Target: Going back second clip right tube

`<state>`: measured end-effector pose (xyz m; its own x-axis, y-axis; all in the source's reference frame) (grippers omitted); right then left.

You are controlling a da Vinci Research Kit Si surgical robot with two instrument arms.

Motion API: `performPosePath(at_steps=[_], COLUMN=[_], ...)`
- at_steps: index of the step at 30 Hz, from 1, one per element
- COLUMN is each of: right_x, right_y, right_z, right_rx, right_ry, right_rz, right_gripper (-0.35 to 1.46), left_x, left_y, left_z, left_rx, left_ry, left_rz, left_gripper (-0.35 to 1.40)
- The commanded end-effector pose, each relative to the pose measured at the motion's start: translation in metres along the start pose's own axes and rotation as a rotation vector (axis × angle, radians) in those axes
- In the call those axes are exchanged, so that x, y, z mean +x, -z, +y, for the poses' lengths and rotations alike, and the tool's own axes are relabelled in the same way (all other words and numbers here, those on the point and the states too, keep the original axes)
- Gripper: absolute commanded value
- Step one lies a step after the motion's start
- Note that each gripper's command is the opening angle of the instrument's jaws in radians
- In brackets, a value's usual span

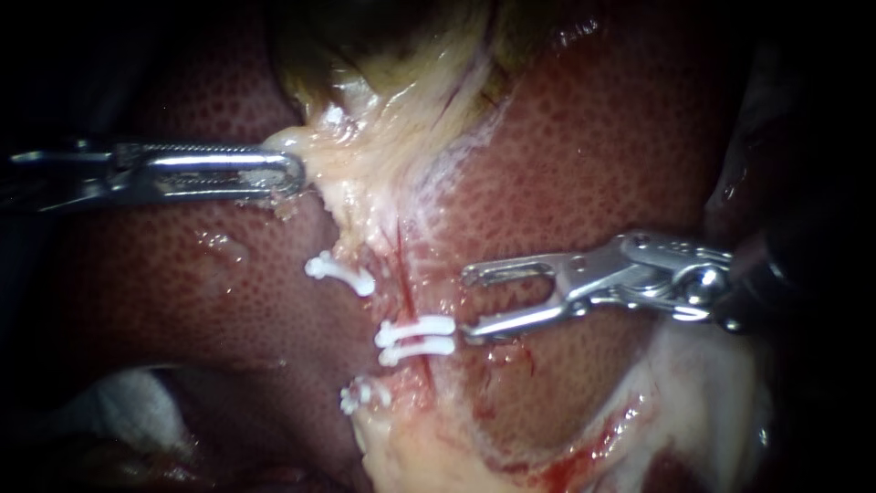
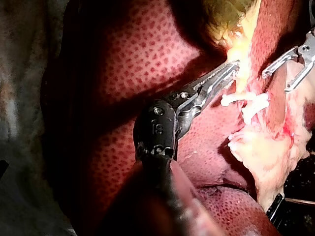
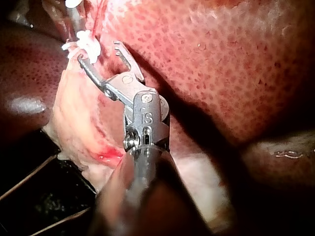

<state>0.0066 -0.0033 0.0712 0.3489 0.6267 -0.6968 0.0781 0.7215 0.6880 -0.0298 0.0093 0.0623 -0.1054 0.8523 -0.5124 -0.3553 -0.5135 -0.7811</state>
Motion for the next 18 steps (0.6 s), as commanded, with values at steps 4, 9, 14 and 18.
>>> performPosePath(at_steps=[4,9,14,18], right_x=[0.0032,0.0054,0.0056,0.0051], right_y=[0.0024,0.0039,0.0045,0.0044], right_z=[-0.002,-0.0037,-0.0037,-0.0035], right_rx=[-0.012,-0.028,-0.036,-0.039], right_ry=[0.038,0.058,0.064,0.067], right_rz=[0.002,0.003,0.0,0.0], right_gripper=[0.49,0.49,0.49,0.49], left_x=[0.0,0.0,-0.0006,-0.0019], left_y=[0.0,-0.0001,-0.0006,-0.0021], left_z=[0.0,0.0,-0.0004,-0.0014], left_rx=[0.0,0.0,0.003,0.013], left_ry=[0.0,0.0,-0.004,-0.012], left_rz=[0.0,0.0,0.002,0.006], left_gripper=[-0.35,-0.35,-0.35,-0.35])
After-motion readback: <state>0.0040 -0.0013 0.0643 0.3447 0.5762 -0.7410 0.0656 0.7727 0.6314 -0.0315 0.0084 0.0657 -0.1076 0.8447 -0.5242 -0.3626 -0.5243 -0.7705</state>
